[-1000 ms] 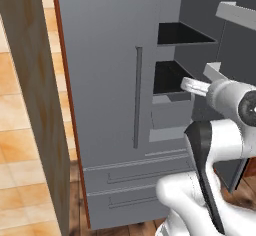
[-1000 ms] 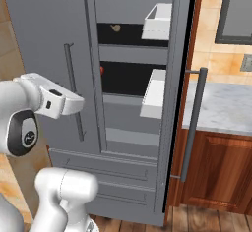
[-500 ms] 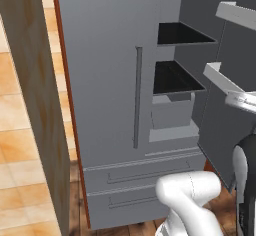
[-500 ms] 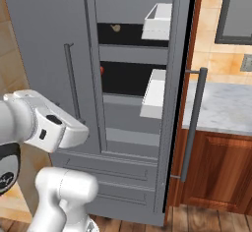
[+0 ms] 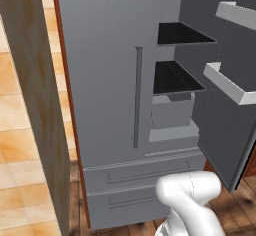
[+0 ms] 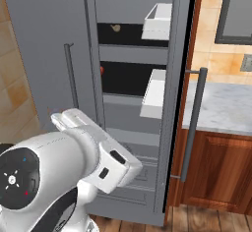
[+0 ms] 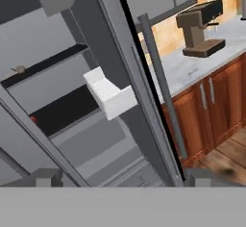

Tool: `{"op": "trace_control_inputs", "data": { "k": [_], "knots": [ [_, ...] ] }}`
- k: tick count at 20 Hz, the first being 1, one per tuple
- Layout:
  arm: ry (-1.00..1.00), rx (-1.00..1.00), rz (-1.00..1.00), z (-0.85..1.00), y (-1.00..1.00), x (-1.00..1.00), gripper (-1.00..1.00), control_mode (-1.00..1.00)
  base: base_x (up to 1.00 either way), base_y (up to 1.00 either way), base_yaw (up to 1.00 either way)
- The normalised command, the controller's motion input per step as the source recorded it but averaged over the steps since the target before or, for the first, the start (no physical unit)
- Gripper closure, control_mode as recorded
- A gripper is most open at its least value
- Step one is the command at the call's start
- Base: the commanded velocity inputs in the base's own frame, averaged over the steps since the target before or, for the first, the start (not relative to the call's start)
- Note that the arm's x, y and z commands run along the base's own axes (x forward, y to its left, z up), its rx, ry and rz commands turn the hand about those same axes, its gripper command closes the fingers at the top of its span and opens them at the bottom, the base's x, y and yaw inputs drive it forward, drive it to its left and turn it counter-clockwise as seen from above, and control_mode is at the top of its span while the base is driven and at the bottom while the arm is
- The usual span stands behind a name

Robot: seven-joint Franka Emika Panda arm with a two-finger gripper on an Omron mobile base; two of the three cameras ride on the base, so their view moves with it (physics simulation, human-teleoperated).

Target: Place the garlic in the correct fridge rack based on whether it is a fruit or vegetable. Finally, close the fridge door.

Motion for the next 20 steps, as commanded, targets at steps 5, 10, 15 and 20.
{"op": "trace_control_inputs", "data": {
  "k": [5, 10, 15, 20],
  "knots": [
    [0.07, 0.17, 0.0, -0.18, -1.0, -0.03, -1.0, -1.0, 0.0, 0.0, 0.0],
    [0.01, 0.05, 0.04, -0.28, -1.0, 0.04, -1.0, -1.0, 0.0, 0.0, 0.0],
    [0.0, -0.01, 0.08, -0.51, -0.84, 0.49, -1.0, -1.0, 0.0, 0.0, 0.0],
    [0.0, 0.0, 0.0, -0.38, -0.42, 0.64, -1.0, -1.0, 0.0, 0.0, 0.0]
  ]
}}
